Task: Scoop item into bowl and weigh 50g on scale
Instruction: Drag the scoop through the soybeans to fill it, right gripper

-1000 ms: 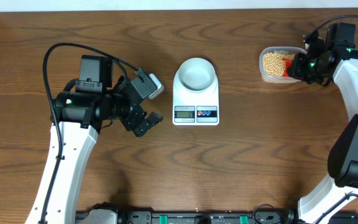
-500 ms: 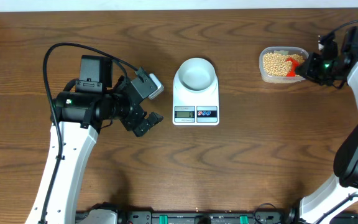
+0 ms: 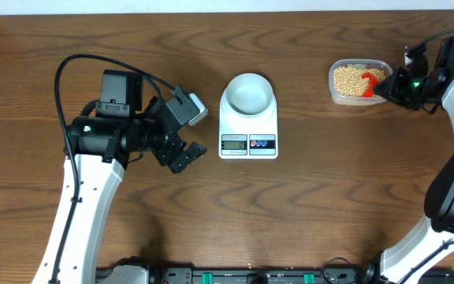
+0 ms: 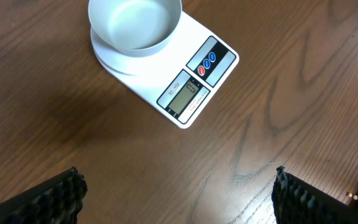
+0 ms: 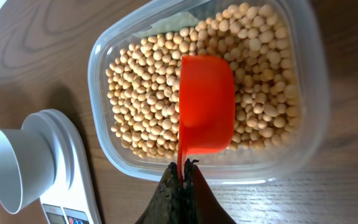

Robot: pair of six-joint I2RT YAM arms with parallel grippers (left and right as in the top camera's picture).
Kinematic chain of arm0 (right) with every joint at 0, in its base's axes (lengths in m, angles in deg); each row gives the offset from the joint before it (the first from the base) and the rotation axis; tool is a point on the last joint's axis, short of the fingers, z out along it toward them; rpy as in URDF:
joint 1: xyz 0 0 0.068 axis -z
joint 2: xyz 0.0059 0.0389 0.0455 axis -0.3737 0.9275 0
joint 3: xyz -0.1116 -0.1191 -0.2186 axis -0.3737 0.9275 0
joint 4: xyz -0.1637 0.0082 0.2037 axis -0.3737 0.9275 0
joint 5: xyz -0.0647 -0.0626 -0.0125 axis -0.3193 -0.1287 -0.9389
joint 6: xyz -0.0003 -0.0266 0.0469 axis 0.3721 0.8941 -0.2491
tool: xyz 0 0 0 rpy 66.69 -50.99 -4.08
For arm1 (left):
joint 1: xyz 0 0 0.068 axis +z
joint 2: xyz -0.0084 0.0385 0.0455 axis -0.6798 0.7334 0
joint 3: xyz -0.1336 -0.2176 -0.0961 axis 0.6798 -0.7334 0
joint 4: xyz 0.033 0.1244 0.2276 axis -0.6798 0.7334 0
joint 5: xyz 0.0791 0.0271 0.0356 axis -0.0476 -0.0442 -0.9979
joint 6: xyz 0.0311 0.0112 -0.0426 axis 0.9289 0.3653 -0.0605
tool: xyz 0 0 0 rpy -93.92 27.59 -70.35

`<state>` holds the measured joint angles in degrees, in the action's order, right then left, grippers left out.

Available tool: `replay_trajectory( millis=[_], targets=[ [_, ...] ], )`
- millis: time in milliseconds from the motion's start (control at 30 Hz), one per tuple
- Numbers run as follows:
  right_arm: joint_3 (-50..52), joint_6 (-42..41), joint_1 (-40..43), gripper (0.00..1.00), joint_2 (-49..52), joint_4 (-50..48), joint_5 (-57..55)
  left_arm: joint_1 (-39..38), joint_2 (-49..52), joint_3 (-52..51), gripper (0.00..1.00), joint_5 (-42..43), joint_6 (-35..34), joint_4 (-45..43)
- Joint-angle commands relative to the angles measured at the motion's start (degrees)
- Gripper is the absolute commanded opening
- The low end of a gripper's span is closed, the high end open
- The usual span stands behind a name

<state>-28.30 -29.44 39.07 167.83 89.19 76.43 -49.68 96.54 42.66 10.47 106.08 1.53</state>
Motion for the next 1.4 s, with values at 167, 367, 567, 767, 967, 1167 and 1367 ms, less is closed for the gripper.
replay_trajectory(
  millis=[167,367,567,767,967,1167,1367],
  targets=[
    [-0.2,-0.4,0.0,0.01,6.4,-0.5,5.8,0.2,-0.7,0.6,0.98,0.5,0.8,0.2],
    [-0.2,0.8,0.1,0.01,6.9,-0.6,7.3,0.2,-0.7,0.6,0.98,0.5,0.8,0.2],
    [-0.2,1.5,0.4,0.01,6.9,-0.7,9.8,0.2,-0.7,0.6,0.98,0.5,0.8,0.2],
    [-0.2,2.1,1.9,0.01,6.9,-2.5,11.4,0.2,-0.7,0.6,0.98,0.5,0.8,0.2],
    [-0.2,4.1,3.3,0.01,6.9,-2.5,15.8,0.2,-0.7,0.6,0.98,0.5,0.8,0.2],
    [-0.2,4.5,4.3,0.01,6.9,-2.5,18.9,0.2,-0.7,0.6,0.98,0.5,0.8,0.2],
    [-0.2,4.5,5.4,0.01,6.9,-2.6,22.5,0.2,-0.7,0.6,0.98,0.5,0.8,0.2]
  ],
)
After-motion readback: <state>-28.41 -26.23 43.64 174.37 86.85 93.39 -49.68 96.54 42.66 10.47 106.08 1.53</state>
